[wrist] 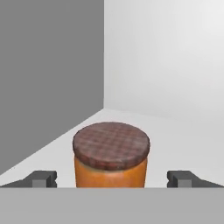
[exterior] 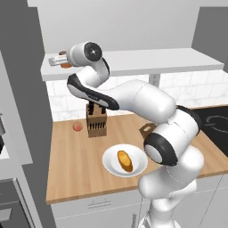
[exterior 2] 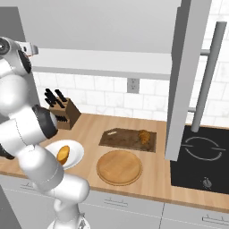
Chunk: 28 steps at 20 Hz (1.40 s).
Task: From the different types of pastries on the counter, select a croissant and place it on the cutting board. Then retrieve a jar of jam from the cabinet and place it alongside the croissant on the cutting board.
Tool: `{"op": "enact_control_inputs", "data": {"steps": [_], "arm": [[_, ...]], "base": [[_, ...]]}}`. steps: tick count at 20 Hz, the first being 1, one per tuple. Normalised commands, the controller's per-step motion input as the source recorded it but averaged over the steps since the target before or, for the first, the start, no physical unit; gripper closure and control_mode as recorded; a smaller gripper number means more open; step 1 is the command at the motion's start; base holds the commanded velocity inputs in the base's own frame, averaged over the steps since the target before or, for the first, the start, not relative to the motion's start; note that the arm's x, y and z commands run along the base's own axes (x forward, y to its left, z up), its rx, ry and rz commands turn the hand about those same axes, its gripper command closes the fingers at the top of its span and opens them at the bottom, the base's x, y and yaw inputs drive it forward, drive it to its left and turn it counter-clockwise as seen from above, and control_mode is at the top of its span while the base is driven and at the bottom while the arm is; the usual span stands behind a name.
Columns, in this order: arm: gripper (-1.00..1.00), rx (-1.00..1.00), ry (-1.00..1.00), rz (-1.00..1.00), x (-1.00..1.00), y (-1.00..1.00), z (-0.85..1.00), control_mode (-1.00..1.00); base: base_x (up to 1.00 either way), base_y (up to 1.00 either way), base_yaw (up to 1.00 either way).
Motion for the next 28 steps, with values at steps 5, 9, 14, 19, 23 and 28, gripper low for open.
{"op": "enact_control_inputs", "data": {"steps": [5, 9, 14, 19, 23, 28], "arm": [[-1.00, 0.00, 0.00, 0.00, 0.22, 0.12, -0.04, -1.00], [-1.00, 0.00, 0.00, 0.00, 0.17, 0.09, -0.01, -1.00], [-1.00, 0.00, 0.00, 0.00, 0.09, 0.07, -0.02, -1.00], [1.00, 0.00, 0.00, 0.00, 0.00, 0.18, -0.07, -1.00], [1.00, 0.00, 0.00, 0.00, -0.01, 0.00, -0.01, -1.00], [1.00, 0.01, 0.00, 0.00, -0.19, -0.15, 0.00, -1.00]], "base": [[0.00, 0.00, 0.00], [0.00, 0.00, 0.00], [0.00, 0.00, 0.00], [0.00, 0.00, 0.00], [0.00, 0.00, 0.00], [0.00, 0.00, 0.00]]}}
